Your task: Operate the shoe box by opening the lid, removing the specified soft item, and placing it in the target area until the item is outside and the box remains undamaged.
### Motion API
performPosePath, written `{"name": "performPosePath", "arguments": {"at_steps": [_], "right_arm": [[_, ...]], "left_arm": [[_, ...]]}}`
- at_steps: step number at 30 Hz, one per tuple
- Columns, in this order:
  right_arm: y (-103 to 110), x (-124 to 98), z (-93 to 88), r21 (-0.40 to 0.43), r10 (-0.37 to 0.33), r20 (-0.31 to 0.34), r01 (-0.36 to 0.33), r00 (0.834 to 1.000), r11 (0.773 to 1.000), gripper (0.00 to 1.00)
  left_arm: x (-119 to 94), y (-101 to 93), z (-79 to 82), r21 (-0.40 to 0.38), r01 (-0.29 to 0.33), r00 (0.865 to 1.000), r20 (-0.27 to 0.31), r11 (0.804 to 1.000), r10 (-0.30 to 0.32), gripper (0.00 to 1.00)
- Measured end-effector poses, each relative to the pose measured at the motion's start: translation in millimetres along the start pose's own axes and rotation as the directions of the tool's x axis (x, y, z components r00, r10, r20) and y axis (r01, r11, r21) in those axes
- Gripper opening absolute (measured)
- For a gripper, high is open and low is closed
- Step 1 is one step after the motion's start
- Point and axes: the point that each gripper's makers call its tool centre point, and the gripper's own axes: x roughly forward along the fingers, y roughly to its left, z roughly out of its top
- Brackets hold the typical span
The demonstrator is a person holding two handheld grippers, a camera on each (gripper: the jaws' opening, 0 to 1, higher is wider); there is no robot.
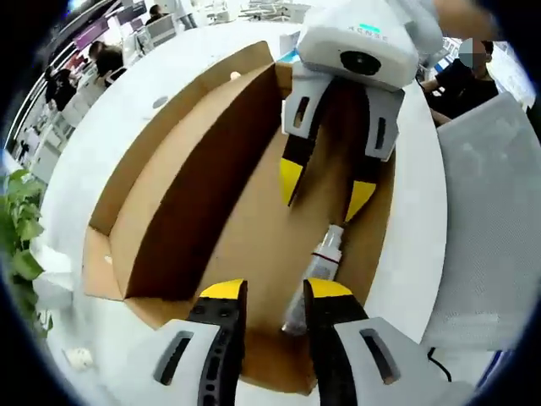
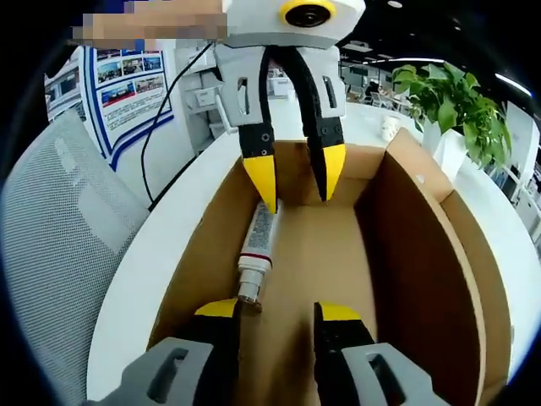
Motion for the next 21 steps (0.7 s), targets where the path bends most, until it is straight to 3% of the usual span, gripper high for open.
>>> {"name": "performPosePath", "arguments": {"at_steps": [8, 11, 21], "right_arm": [[-4, 3, -1.1, 0.013, -0.021, 0.0, 0.021, 1.0, 1.0, 0.31], [-10, 3, -0.3, 0.018, -0.049, 0.002, 0.049, 0.999, 0.999, 0.3], [-13, 2, -0.2, 0.023, -0.051, 0.01, 0.05, 0.999, 0.998, 0.3]], "left_arm": [[15, -11.6, -7.6, 0.071, 0.085, 0.996, -0.029, 0.994, -0.083, 0.27], [18, -12.5, -8.7, 0.085, 0.092, 0.996, -0.03, 0.992, -0.09, 0.26], [18, -12.2, -9.3, 0.105, 0.106, 0.994, -0.023, 0.989, -0.105, 0.27]]}}
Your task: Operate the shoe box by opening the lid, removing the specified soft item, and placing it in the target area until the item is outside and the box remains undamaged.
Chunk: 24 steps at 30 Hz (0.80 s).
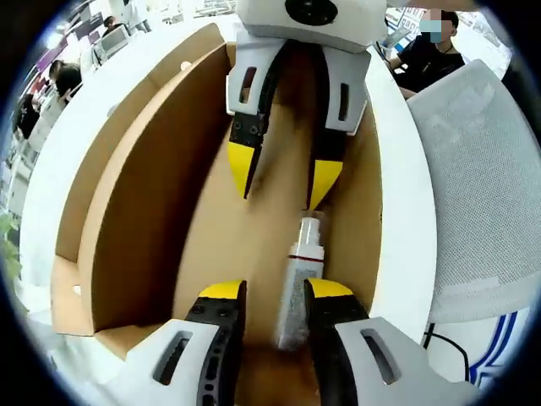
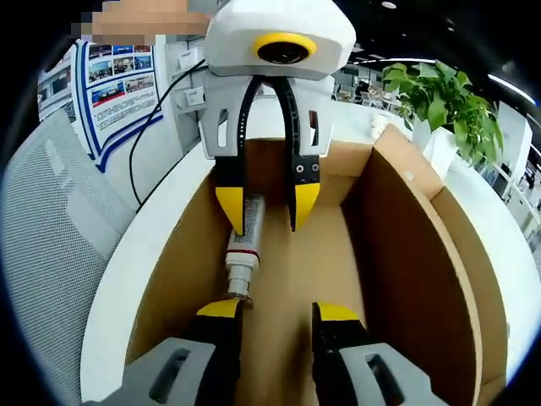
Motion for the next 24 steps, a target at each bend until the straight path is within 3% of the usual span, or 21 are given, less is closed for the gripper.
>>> {"name": "performPosePath", "arguments": {"at_steps": [18, 24], "right_arm": [[11, 2, 3.5, -0.008, 0.073, 0.017, -0.072, 0.997, 0.997, 0.36], [5, 6, -2.3, -0.006, 0.045, -0.008, -0.045, 0.999, 0.999, 0.34]], "left_arm": [[3, -6.1, 3.2, 0.038, 0.046, 0.999, -0.012, 0.998, -0.046, 0.29], [3, -3.4, 4.9, 0.028, 0.046, 0.999, -0.007, 0.999, -0.045, 0.31]]}}
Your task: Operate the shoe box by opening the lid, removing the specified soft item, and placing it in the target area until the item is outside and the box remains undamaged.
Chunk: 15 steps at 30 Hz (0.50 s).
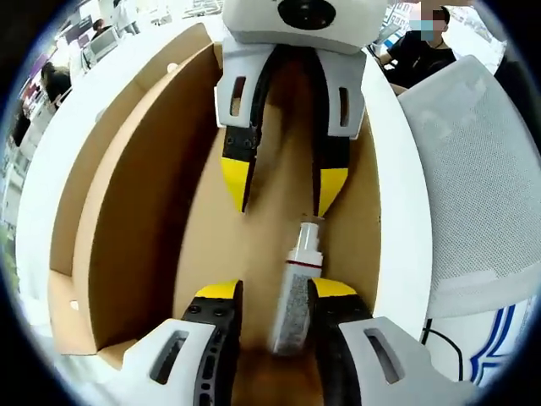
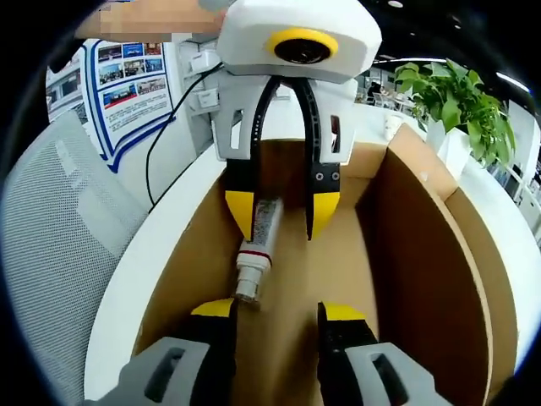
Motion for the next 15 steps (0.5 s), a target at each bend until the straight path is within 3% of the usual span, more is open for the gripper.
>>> {"name": "performPosePath", "arguments": {"at_steps": [3, 8, 12, 15], "right_arm": [[-10, -2, -0.5, 0.008, -0.041, -0.004, 0.041, 0.999, 0.999, 0.31], [-15, -6, 2.7, 0.021, -0.048, 0.015, 0.047, 0.999, 0.999, 0.3], [-13, -9, 6.2, 0.034, -0.034, 0.036, 0.033, 0.999, 0.999, 0.31], [-3, -8, 8.1, 0.03, 0.014, 0.049, -0.015, 0.999, 0.999, 0.32]], "left_arm": [[0, 2.3, -0.5, -0.003, 0.004, 1.0, 0.005, 1.0, -0.004, 0.32], [-1, 5.6, 0.3, -0.009, -0.002, 1.0, 0.012, 1.0, 0.002, 0.34], [0, 7.9, 0.3, -0.008, -0.005, 1.0, 0.011, 1.0, 0.005, 0.34], [0, 7.3, 0.5, -0.009, -0.003, 1.0, 0.01, 1.0, 0.003, 0.34]]}}
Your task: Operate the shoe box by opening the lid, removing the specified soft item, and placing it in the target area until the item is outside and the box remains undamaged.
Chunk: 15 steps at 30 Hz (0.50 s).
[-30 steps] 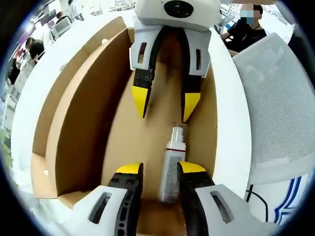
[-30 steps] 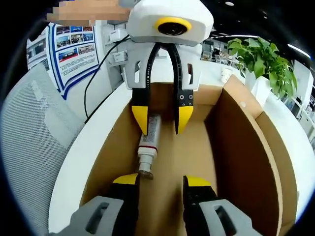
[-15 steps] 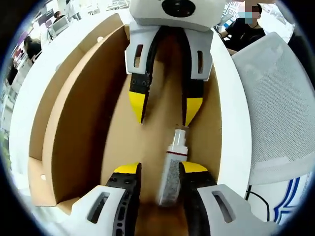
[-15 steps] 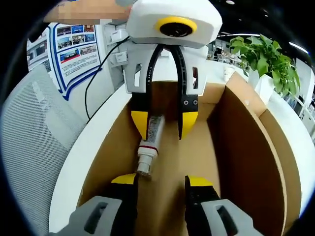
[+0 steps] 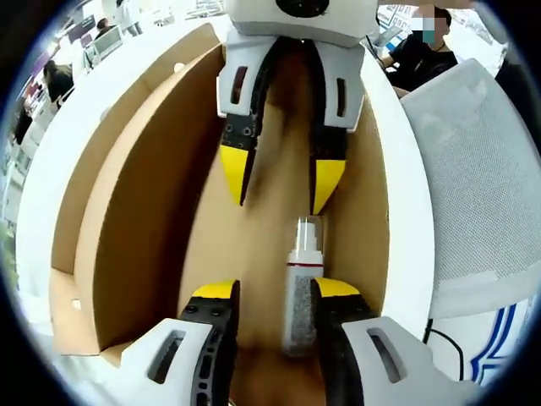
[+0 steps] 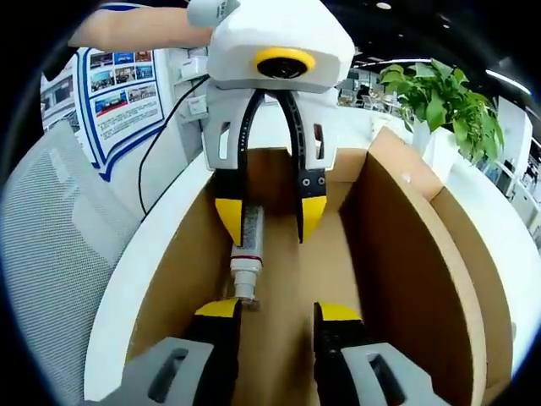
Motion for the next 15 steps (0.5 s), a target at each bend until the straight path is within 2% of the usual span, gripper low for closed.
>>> {"name": "performPosePath", "arguments": {"at_steps": [4, 9, 15], "right_arm": [[10, 6, -2.6, -0.007, 0.036, -0.012, -0.036, 0.999, 0.999, 0.32], [10, 16, -5.6, -0.011, 0.029, -0.03, -0.03, 0.999, 0.999, 0.3], [16, 22, 0.3, -0.039, 0.041, -0.03, -0.042, 0.999, 0.998, 0.24]], "left_arm": [[0, 1.5, -0.5, -0.009, -0.006, 1.0, 0.005, 1.0, 0.006, 0.35], [0, 2.5, -0.2, -0.012, -0.014, 1.0, 0.005, 1.0, 0.014, 0.35], [0, 2.0, -1.0, -0.025, -0.013, 1.0, 0.014, 1.0, 0.013, 0.35]]}}
